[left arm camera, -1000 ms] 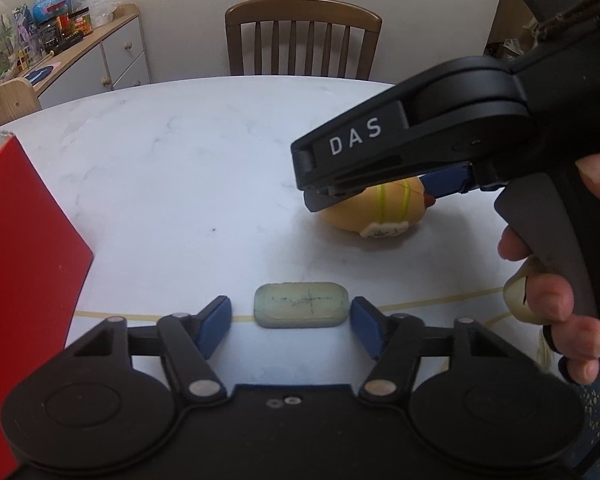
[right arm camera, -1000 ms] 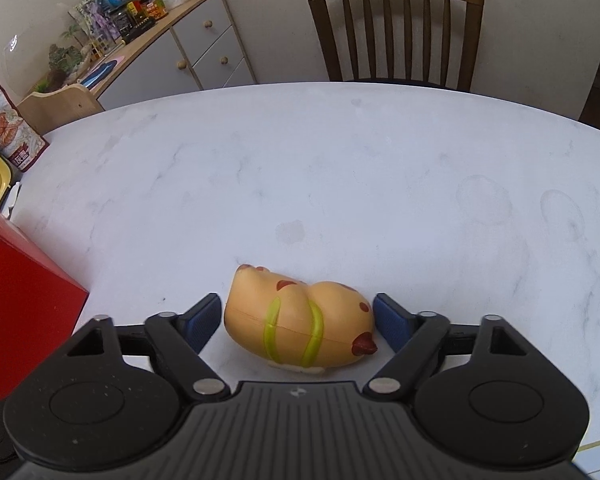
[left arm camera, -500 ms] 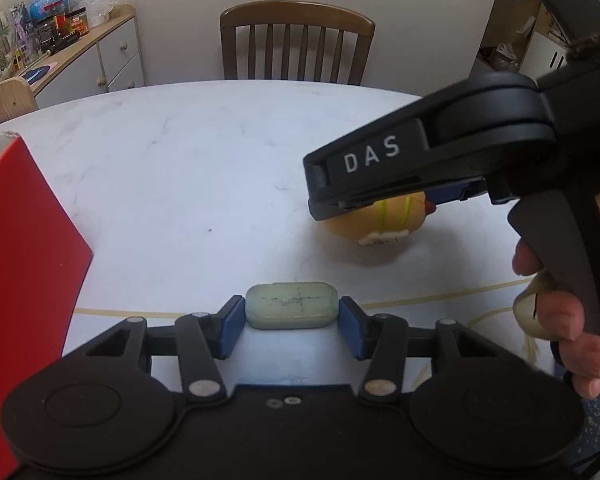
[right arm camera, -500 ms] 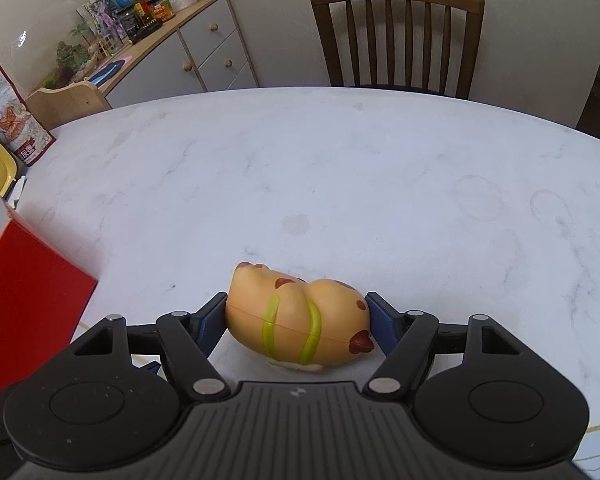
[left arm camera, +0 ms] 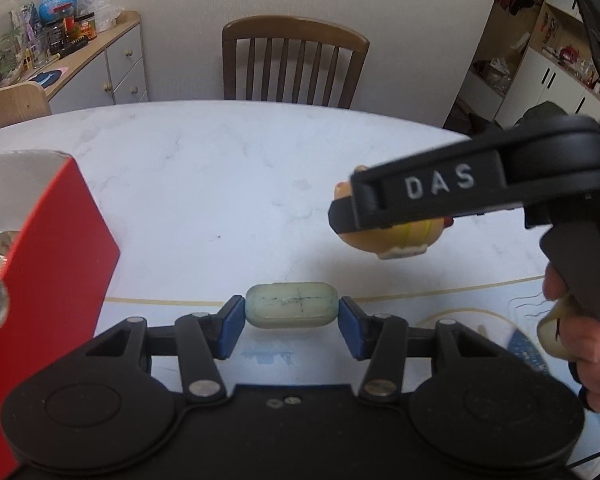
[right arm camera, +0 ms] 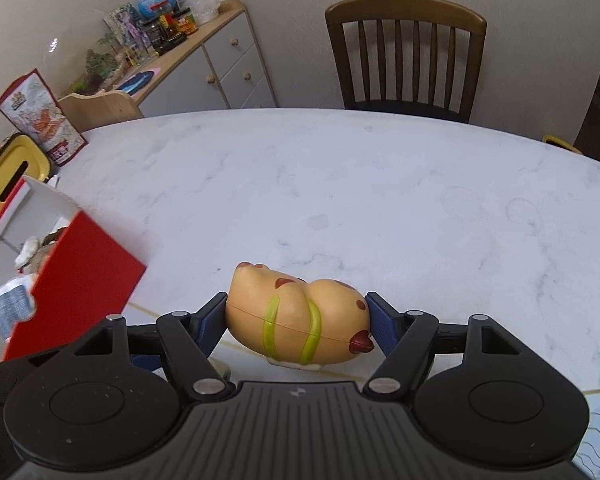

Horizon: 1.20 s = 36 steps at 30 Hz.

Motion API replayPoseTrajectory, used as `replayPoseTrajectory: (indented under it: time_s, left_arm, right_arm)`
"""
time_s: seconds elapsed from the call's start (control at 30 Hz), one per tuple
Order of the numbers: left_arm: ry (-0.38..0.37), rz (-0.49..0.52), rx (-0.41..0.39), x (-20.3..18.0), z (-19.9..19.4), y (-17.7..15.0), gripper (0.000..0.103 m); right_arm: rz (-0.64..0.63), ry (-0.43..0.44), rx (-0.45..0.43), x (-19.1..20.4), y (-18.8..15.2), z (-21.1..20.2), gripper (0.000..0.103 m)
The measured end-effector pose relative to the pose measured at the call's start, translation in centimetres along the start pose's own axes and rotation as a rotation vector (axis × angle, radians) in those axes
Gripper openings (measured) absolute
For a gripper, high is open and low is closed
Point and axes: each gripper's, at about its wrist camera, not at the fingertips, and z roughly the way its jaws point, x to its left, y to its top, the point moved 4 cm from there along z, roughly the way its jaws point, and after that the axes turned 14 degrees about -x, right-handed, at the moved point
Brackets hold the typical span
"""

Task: Organize objects
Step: 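Carry the orange plush and eraser over the red box with both grippers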

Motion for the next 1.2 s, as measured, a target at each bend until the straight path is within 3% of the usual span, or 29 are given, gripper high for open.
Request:
replayPoseTrajectory:
  time_s: [0.6, 1.2]
  left_arm:
    - [-0.033, -0.022, -0.020, 2.4, -8.8, 2.2, 0.049]
    - [-0.038, -0.013, -0.057, 13.2, -14.9, 2.8, 0.049]
  right_arm:
    - [-0.047, 0.022, -0.065, 5.1, 0.8, -9.3, 0.073]
    - [-0.090, 0.019, -0.096, 15.9, -0.7, -12.8, 0.073]
